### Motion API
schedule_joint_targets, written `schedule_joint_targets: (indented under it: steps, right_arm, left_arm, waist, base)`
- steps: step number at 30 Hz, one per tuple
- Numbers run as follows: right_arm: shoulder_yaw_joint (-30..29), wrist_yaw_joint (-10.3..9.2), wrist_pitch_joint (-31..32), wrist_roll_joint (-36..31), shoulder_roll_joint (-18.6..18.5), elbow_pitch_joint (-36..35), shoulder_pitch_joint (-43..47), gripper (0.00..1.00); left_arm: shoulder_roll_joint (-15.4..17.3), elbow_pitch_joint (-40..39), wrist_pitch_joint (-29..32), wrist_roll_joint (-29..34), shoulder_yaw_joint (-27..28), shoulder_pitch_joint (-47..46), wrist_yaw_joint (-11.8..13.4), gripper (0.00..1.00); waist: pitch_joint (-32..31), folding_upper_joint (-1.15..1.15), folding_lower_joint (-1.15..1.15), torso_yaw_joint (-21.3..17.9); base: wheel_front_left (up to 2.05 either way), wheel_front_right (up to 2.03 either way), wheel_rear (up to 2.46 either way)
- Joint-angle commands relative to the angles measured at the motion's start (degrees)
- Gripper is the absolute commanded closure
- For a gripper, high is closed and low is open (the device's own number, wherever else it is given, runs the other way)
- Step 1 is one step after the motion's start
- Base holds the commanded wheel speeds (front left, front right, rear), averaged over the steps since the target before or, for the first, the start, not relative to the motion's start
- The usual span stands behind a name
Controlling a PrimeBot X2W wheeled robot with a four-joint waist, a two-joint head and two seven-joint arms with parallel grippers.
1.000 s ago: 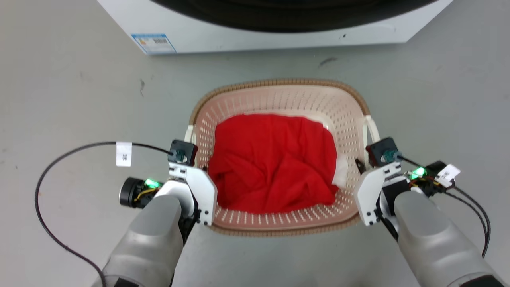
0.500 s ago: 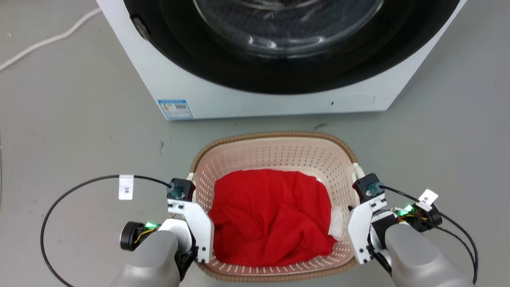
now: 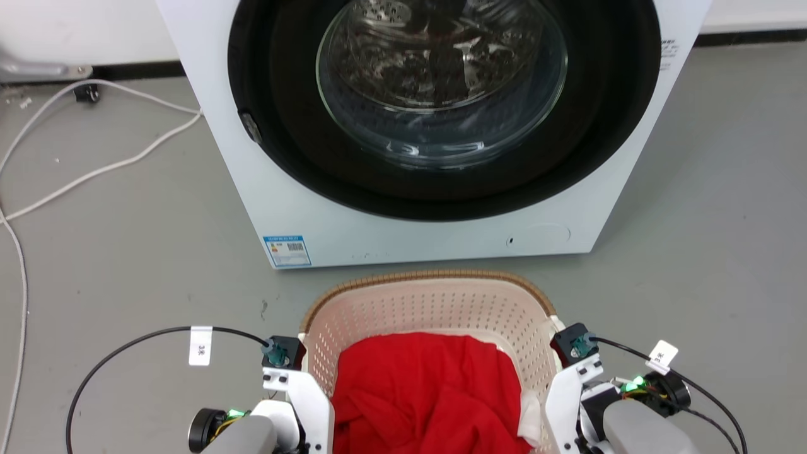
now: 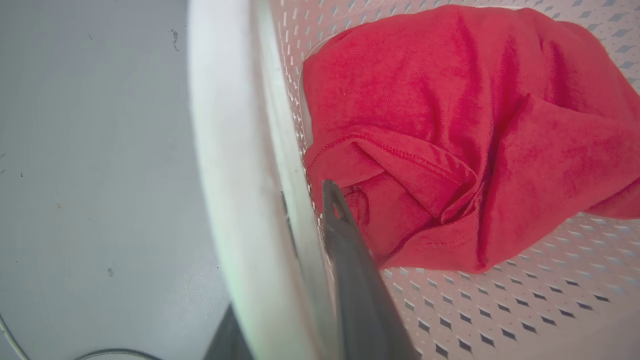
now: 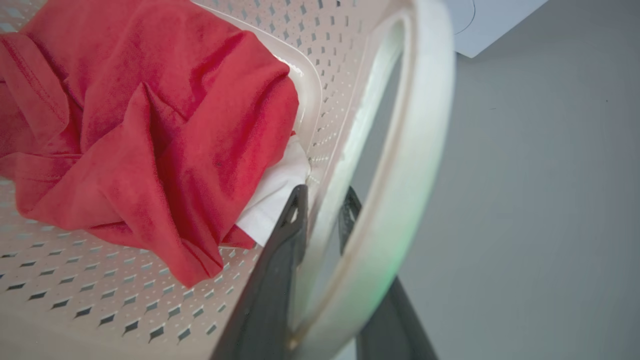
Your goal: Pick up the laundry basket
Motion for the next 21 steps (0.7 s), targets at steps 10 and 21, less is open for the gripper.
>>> schedule_joint_targets:
  steps: [10,21]
  right_arm:
    - [3.8,0.28,3.0,3.9,0.5,0.5,2.6,1.0]
    - [6.0,0.28,2.9,7.1,0.5,0.8,3.2,1.0]
  left_arm:
    - [0.3,-0.4,1.7,-3.9,-3.5,2.3,-0.7,1.0]
    - [0.9,-0.2,1.5,-6.2,-6.3,2.7,-0.7,1.0]
  waist:
    - [-4.6,0.0,0.01,0.1]
    - [-5.6,0.0,0.01,-0.2]
  base:
    - [0.0,0.0,0.0]
    - [0.0,0.0,0.0]
